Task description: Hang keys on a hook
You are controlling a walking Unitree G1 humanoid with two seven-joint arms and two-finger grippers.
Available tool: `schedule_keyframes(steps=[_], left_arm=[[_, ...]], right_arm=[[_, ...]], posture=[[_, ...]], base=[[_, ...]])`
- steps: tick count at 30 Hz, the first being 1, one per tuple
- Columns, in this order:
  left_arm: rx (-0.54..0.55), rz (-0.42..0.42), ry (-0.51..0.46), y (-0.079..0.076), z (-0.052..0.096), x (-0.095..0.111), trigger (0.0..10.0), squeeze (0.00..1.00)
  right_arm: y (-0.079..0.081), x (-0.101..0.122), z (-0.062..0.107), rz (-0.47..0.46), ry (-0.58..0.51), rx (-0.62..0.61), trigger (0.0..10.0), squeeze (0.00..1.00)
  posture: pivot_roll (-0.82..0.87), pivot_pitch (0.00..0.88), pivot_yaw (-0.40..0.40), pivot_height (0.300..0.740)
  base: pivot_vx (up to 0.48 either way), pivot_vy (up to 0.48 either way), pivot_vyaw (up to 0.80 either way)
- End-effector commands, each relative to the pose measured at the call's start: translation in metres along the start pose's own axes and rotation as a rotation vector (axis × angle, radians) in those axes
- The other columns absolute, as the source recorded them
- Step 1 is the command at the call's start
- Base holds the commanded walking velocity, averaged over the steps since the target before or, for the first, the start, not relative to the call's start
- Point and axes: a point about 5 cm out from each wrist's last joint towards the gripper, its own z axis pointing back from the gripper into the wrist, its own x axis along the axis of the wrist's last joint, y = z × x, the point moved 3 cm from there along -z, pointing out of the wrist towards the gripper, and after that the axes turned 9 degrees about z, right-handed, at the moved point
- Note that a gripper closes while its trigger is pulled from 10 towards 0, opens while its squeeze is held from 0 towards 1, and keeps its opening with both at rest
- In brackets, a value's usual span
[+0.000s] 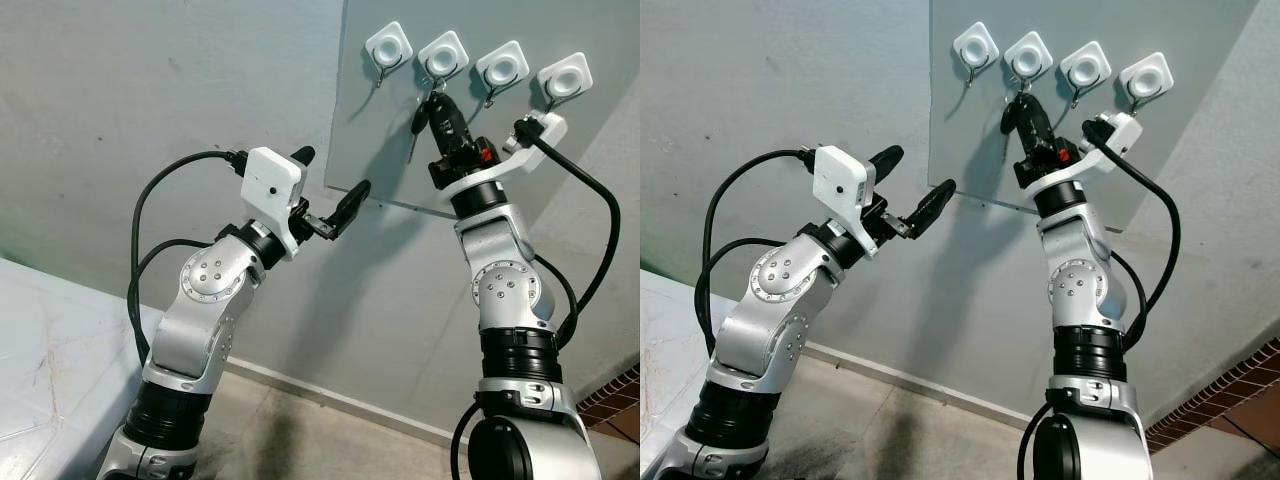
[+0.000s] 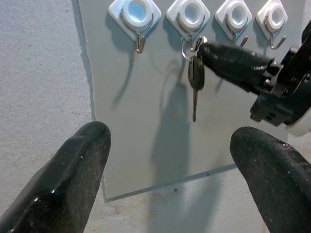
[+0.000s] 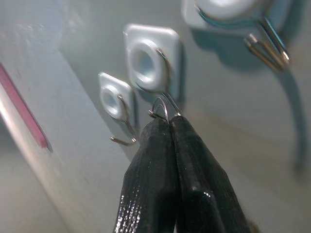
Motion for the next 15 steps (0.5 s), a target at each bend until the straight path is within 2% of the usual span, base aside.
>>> schedule_keyframes(steps=[1, 10, 14, 15], left_arm=[[-0.01, -0.002, -0.025, -0.003, 0.0, 0.008, 10.0, 0.0], [-0.003, 0.006, -0.028, -0.002, 0.001, 0.009, 10.0, 0.0], [0.002, 0.009, -0.028, -0.001, 0.001, 0.009, 10.0, 0.0], [0.004, 0.009, -0.027, -0.001, 0.001, 0.008, 10.0, 0.0]], right_arm=[[-0.001, -0.004, -0.002, -0.059, 0.02, -0.012, 10.0, 0.0], [-0.003, -0.014, 0.003, -0.083, 0.051, -0.015, 10.0, 0.0], [-0.002, -0.017, 0.006, -0.065, 0.067, 0.001, 10.0, 0.02], [-0.002, -0.017, 0.007, -0.064, 0.063, 0.007, 10.0, 1.0]], posture=[[0.04, 0.029, -0.039, 0.732], [0.04, 0.037, -0.039, 0.732], [0.04, 0.039, -0.039, 0.732], [0.04, 0.039, -0.039, 0.732]], base=[[0.0, 0.0, 0.0], [0.0, 0.0, 0.0], [0.0, 0.0, 0.0], [0.0, 0.0, 0.0]])
